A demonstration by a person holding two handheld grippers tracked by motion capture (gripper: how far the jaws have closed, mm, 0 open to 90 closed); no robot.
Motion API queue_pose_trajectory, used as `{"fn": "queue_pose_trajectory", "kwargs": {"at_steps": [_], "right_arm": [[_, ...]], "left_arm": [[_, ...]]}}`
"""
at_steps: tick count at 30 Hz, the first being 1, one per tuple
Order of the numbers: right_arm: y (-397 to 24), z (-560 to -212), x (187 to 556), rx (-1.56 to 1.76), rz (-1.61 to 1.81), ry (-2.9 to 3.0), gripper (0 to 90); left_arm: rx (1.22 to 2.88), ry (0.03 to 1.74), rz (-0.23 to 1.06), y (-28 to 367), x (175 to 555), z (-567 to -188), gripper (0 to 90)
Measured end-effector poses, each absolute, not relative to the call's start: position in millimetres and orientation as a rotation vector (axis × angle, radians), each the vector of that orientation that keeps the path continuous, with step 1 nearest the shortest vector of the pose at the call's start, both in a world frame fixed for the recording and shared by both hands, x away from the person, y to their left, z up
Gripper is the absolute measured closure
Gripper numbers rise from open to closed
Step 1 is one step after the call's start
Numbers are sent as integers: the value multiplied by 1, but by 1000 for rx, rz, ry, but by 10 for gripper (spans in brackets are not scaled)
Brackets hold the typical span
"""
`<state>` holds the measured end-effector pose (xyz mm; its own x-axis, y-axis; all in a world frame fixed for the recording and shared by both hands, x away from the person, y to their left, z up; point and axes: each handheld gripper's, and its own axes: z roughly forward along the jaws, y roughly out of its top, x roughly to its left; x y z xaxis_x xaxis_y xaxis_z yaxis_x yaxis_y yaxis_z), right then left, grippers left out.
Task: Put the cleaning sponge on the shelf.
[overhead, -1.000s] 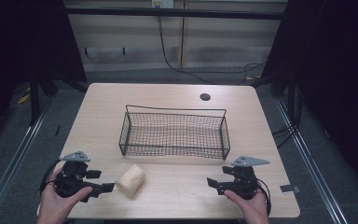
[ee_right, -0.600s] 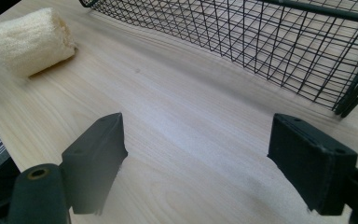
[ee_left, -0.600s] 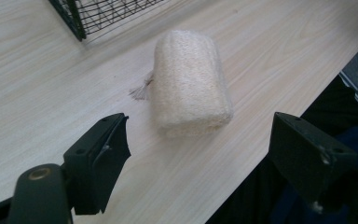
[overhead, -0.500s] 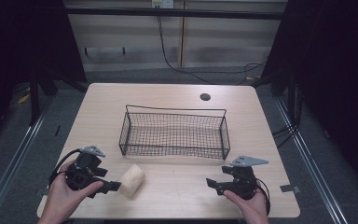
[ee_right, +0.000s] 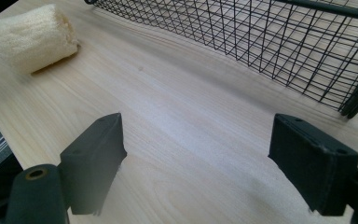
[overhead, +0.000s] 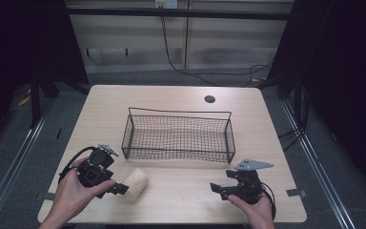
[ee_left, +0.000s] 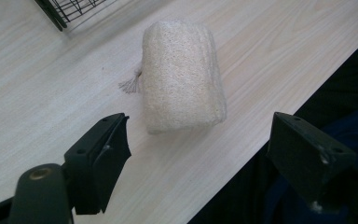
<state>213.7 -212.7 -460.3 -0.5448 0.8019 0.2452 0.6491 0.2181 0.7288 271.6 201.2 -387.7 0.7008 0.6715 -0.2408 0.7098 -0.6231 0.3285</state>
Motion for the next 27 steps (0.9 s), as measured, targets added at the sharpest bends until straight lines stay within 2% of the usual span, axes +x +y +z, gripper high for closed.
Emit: {"fn": "queue_pose_trajectory", "kwargs": {"at_steps": [9, 15, 27], "right_arm": [[-212, -460, 213, 1392, 1233, 2305, 175], [-212, -461, 213, 1390, 1235, 2307, 175], [-212, -461, 213, 1393, 1233, 2310, 174]], "left_arm": [[2566, 1043, -153, 187, 281, -382, 181], [2635, 1069, -183, 179, 287, -388, 205], [2652, 1113, -229, 167, 300, -399, 194]]}}
